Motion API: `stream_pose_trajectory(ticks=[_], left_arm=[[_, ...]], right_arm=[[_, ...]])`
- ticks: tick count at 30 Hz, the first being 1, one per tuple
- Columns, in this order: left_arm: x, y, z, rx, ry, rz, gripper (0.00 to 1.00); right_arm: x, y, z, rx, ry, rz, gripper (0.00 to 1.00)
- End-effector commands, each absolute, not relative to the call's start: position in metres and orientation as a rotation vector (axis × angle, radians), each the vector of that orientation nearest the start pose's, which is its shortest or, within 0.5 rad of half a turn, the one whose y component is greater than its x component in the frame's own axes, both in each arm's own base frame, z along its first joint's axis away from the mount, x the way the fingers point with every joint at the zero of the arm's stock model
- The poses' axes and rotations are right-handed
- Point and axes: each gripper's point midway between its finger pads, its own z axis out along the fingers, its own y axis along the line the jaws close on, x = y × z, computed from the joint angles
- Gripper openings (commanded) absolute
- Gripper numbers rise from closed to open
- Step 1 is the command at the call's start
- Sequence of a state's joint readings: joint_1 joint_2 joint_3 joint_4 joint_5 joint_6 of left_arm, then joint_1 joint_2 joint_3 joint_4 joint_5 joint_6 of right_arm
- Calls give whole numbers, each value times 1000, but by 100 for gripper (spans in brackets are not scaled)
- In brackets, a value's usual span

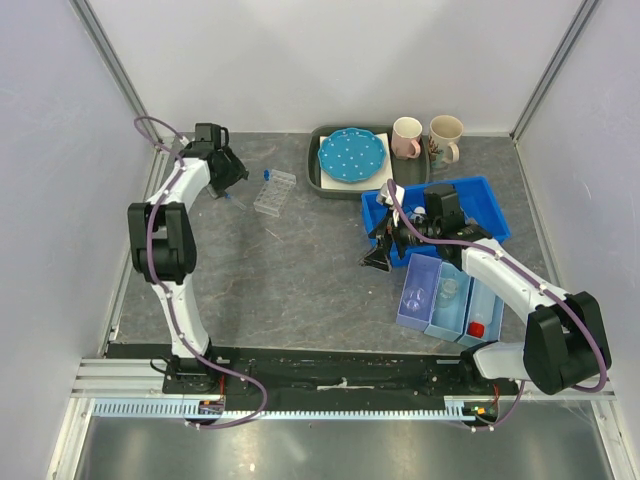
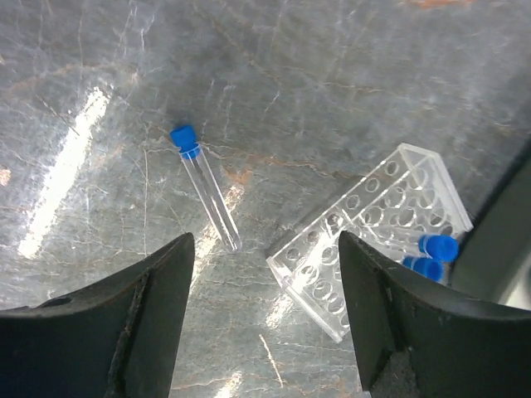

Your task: Organize the chemistry lab equipment

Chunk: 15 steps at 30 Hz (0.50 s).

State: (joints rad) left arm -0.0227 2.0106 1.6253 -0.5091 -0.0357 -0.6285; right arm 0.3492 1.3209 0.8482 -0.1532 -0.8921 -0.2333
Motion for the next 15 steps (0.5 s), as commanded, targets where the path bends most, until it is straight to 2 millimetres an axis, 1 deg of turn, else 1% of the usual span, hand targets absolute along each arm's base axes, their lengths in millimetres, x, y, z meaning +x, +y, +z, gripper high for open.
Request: stream_pose_trajectory(ticks=[1,2,3,5,6,7,8,9,10,12,13,15], left_arm=[[502,-22,79,-960,2445,-89,74],[497,-21,74,-965,2479,-65,73],[499,-20,68,-974,2493,-48,70],[500,-22,62,-961,2524,-54,66],[500,-25,63,-956,2538,-59,64],[499,-23,54,-967,2562,-36,63],[498,-23,50,-965,2580,-26,62],[499,-23,53,-957,2590,-16,61],[497,-22,44,-960,2614,7,61],[499,-21,43,-951,2623,22,61],[498,-21,37,-944,2638,32,60],[499,-21,35,-941,2644,35,59]], right_arm=[[275,238,192,-1092,1719,1001,99],[275,238,193,-1092,1717,1001,98],[275,238,192,-1092,1719,1001,98],[275,238,192,-1092,1719,1001,98],[275,238,192,-1093,1719,1001,98],[275,239,192,-1094,1719,1003,98],[275,239,192,-1092,1720,1002,98],[276,239,191,-1092,1722,1003,98],[275,239,191,-1092,1723,1003,98],[275,238,191,-1093,1721,1002,98],[276,238,191,-1091,1723,1000,98],[275,238,191,-1093,1720,1002,98]])
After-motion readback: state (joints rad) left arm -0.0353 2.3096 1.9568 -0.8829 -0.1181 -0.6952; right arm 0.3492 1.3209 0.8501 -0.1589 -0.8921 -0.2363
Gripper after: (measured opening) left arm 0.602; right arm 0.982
